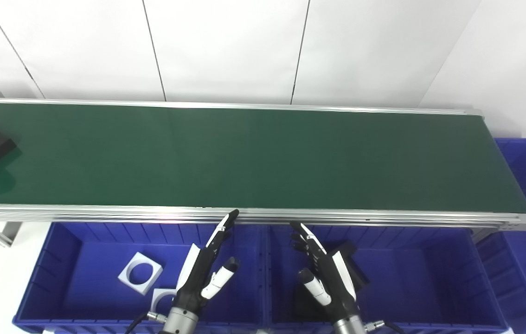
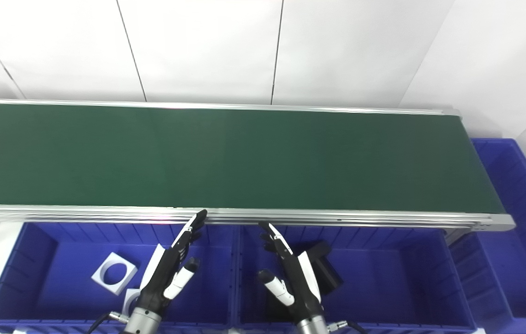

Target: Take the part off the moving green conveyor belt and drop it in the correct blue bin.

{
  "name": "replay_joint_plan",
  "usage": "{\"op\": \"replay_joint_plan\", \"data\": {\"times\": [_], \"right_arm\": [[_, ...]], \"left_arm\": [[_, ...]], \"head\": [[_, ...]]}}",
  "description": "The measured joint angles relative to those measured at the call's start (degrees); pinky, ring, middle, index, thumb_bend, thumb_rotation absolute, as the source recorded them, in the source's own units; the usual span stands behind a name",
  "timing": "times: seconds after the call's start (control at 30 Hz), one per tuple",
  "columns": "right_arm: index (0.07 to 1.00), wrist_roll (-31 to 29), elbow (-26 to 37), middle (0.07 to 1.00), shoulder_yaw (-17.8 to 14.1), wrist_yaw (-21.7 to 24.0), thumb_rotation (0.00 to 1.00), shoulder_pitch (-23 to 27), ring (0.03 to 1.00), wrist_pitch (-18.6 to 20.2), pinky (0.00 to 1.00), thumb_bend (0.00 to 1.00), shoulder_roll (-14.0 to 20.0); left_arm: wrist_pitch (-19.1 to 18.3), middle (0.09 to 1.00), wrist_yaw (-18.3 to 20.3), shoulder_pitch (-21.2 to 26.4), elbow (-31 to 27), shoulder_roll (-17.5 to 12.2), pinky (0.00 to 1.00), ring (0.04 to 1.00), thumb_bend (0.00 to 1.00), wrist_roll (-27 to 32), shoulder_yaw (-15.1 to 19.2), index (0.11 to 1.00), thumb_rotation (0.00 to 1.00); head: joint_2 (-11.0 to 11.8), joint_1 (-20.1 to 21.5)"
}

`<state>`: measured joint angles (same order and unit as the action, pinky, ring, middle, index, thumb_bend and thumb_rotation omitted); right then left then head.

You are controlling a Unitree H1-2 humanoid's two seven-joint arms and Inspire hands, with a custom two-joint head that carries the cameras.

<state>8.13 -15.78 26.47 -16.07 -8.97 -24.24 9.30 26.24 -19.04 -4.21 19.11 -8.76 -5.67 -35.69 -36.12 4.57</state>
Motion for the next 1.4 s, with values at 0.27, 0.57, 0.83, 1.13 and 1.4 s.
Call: {"op": "replay_joint_plan", "data": {"times": [0.27,0.57,0.83,1.13,1.4], "right_arm": [[0.917,0.09,0.07,0.934,-0.04,-0.03,1.0,-0.01,0.886,0.0,0.83,0.88,-0.02],[0.916,0.07,0.13,0.932,-0.09,-0.04,1.0,-0.02,0.889,0.0,0.84,0.88,-0.45],[0.924,0.25,0.48,0.948,-0.19,0.04,1.0,-0.01,0.904,0.0,0.85,0.89,-0.57],[0.925,-0.42,1.52,0.952,-0.89,1.66,1.0,-0.1,0.912,0.0,0.87,0.92,-0.81],[0.928,-0.58,1.94,0.95,-1.3,2.19,1.0,-0.63,0.906,0.0,0.85,0.98,-1.05]], "left_arm": [[0.0,0.971,1.45,-0.54,0.0,0.27,0.92,0.955,0.78,0.21,0.52,0.944,1.0],[0.0,0.973,2.24,-0.79,-0.08,0.6,0.91,0.956,0.77,0.22,1.17,0.935,1.0],[0.0,0.965,1.86,-0.85,-0.12,0.41,0.91,0.951,0.83,-0.23,0.93,0.924,1.0],[0.0,0.947,-1.91,-0.81,-0.21,-0.54,0.91,0.942,0.87,-2.32,-0.33,0.903,1.0],[0.0,0.941,-2.1,-0.96,-2.05,-0.57,0.89,0.936,0.95,-2.28,0.43,0.885,1.0]], "head": [[-0.26,0.09],[-0.26,0.0],[0.0,0.18],[0.44,0.09],[0.26,0.0]]}}
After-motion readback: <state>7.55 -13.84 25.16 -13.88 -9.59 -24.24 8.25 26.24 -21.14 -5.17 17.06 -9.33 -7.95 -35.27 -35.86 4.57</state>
